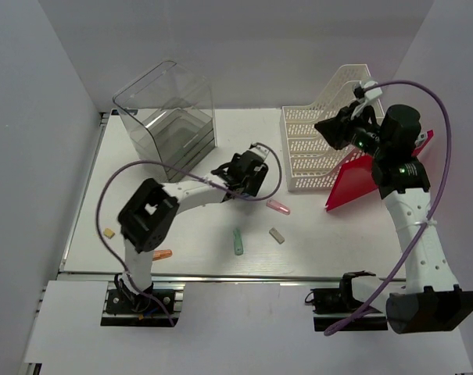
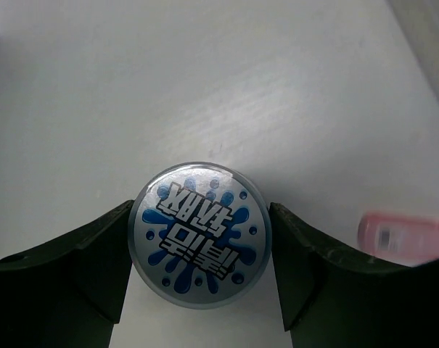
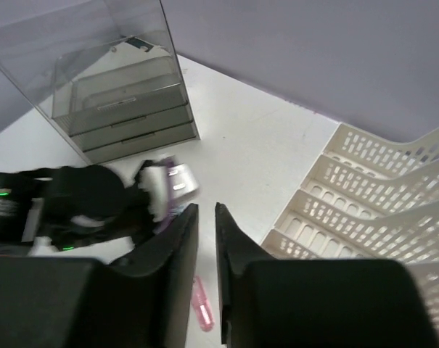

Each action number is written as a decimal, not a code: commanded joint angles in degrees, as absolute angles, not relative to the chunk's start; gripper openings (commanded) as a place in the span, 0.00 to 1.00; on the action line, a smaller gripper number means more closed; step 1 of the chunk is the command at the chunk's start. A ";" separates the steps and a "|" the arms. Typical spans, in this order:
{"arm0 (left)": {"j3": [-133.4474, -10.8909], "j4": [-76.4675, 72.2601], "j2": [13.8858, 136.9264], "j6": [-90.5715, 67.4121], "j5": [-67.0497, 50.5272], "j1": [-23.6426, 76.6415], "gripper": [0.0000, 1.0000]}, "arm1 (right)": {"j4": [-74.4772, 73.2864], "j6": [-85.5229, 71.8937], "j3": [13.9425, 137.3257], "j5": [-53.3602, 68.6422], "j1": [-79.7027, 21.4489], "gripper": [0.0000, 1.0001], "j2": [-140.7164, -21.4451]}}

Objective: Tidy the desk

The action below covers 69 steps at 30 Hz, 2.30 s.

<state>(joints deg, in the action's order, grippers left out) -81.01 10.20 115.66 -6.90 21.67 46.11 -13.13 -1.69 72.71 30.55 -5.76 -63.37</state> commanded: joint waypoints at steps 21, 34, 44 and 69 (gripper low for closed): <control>-49.74 29.17 46.95 -10.98 11.24 46.76 0.00 | -16.19 -19.15 113.65 48.08 -21.96 0.50 -117.50; -53.61 47.81 39.12 -21.09 26.89 46.76 0.00 | 17.74 -50.96 112.59 53.79 -28.03 0.40 -131.04; -53.09 47.81 40.25 -23.55 29.09 46.76 0.00 | 25.05 -58.97 115.13 47.56 -30.32 0.42 -137.55; -53.09 47.90 38.23 -22.33 29.44 46.76 0.00 | 29.97 -62.67 116.98 38.76 -34.89 0.40 -142.38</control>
